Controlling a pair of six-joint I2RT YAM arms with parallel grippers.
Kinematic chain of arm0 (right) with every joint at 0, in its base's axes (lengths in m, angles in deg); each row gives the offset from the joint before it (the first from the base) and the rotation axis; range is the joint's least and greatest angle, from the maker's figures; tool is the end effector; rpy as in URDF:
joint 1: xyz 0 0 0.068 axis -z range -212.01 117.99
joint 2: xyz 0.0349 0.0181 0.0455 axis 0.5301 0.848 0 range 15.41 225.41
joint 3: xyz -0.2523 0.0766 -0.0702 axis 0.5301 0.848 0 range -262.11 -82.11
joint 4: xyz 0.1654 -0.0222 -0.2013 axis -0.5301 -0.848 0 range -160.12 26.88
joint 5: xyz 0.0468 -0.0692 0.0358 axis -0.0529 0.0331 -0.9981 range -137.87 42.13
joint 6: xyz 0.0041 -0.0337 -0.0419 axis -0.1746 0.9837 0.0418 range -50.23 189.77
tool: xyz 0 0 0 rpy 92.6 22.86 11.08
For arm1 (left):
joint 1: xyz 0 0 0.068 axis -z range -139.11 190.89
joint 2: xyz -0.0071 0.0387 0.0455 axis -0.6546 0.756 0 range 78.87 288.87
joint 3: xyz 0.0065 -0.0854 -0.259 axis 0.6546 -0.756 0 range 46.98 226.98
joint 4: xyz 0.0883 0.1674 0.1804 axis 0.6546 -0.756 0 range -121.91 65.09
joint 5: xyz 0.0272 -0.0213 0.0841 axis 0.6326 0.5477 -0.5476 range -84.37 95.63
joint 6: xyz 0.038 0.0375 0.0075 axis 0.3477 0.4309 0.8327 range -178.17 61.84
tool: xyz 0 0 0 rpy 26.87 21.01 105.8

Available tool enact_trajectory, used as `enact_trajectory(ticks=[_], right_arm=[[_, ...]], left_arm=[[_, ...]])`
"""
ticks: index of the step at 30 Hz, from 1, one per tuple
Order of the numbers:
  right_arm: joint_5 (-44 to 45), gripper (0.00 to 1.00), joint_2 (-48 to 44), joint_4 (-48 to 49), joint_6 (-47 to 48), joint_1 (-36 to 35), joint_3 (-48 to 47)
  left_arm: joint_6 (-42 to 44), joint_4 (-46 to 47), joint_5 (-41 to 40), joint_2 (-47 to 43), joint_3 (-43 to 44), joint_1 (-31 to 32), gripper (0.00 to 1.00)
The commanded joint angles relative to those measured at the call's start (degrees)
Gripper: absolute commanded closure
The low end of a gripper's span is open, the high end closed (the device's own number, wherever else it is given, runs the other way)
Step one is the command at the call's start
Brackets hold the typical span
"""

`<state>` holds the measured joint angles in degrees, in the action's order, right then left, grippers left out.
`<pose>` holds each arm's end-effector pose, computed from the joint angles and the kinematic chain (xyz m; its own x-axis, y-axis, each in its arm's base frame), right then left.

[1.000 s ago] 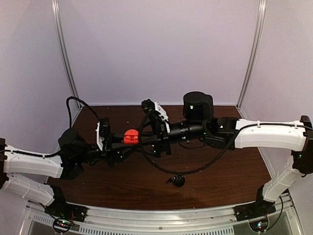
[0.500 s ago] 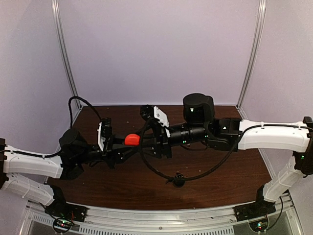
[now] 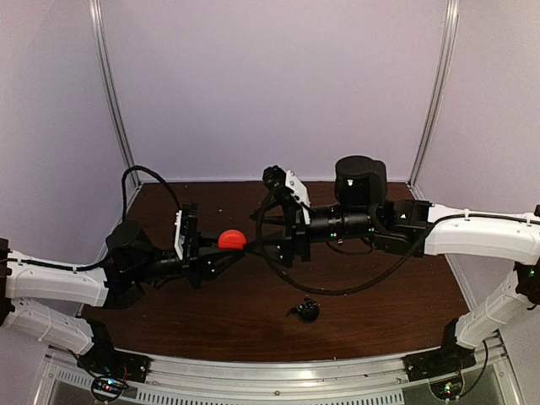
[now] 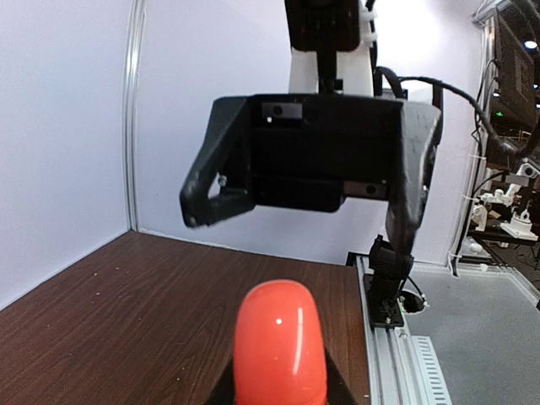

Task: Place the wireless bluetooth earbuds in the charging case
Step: Close the charging case with the earbuds, then pass from the left arm to the right

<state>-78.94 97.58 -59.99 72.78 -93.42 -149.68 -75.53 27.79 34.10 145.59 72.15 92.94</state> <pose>0.1458 0.3062 0.3506 -0.0429 -0.1725 -0.9841 -0.9978 -0.0434 0.0511 0.1355 -0.2014 0.2588 -0.1793 -0.1970 -0.9639 0.9716 0.1184 -0.2049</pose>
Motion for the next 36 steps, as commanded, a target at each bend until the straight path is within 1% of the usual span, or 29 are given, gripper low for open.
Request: enact_trajectory(ticks=[1, 4, 7, 9, 11, 15, 16, 19, 20, 24, 28, 30, 34, 36], right_arm=[[3.68, 0.22, -1.59, 3.59, -9.13, 1.41, -0.31], [5.05, 0.21, -0.3, 4.41, -14.06, 1.23, -0.81], [4.88, 0.21, 0.95, 4.74, -15.66, 1.04, -1.11], [4.2, 0.21, 1.58, 4.97, -15.01, 1.07, -1.24], [2.66, 0.23, 2.37, 5.0, -13.76, 1.06, -1.62], [-3.33, 0.36, 4.64, 2.97, -8.5, 1.09, -3.32], [-4.05, 0.41, 5.06, 2.22, -7.54, 1.12, -3.77], [-6.37, 0.49, 4.49, 2.06, -6.04, 1.11, -3.61], [-6.79, 0.51, 4.08, 2.13, -5.87, 1.11, -3.42], [-7.97, 0.64, 3.56, 0.95, -4.58, 1.11, -3.36], [-9.03, 0.66, 3.99, -0.65, -3.79, 1.11, -3.85], [-8.86, 0.71, 4.21, -1.48, -3.73, 1.11, -4.1], [-6.75, 0.84, 3.5, -1.65, -3.71, 1.11, -3.7], [-5.73, 0.89, 2.99, -1.94, -1.79, 1.11, -3.79]], left_arm=[[6.87, -6.3, -5.91, -2.32, 2.65, -0.25, 0.97], [10.01, -8.78, -11.8, -3.64, 2.91, 0.29, 0.96], [11.74, -9.11, -14.08, -4.07, 2.89, 0.5, 0.94], [13.33, -11.02, -12.41, -3.24, 4.41, 0.5, 0.93], [14.01, -12.87, -7.69, -1.5, 6.06, 0.5, 0.93], [12.79, -11.95, 1.15, 0.59, 7.24, 0.43, 0.93], [12.34, -11.16, 2.71, 0.87, 7.19, 0.5, 0.93], [10.6, -8.32, 5.66, 0.98, 6.77, 0.48, 0.93], [10.38, -8.03, 6.1, 0.89, 6.74, 0.45, 0.93], [9.49, -7.08, 6.67, 0.87, 6.69, 0.42, 0.93], [8.74, -6.84, 6.37, 0.88, 7.15, 0.42, 0.93], [8.42, -6.67, 6.35, 0.95, 7.34, 0.42, 0.93], [7.8, -6.54, 5.93, 0.96, 7.52, 0.42, 0.88], [7.53, -6.53, 5.65, 0.88, 7.44, 0.42, 0.81]])
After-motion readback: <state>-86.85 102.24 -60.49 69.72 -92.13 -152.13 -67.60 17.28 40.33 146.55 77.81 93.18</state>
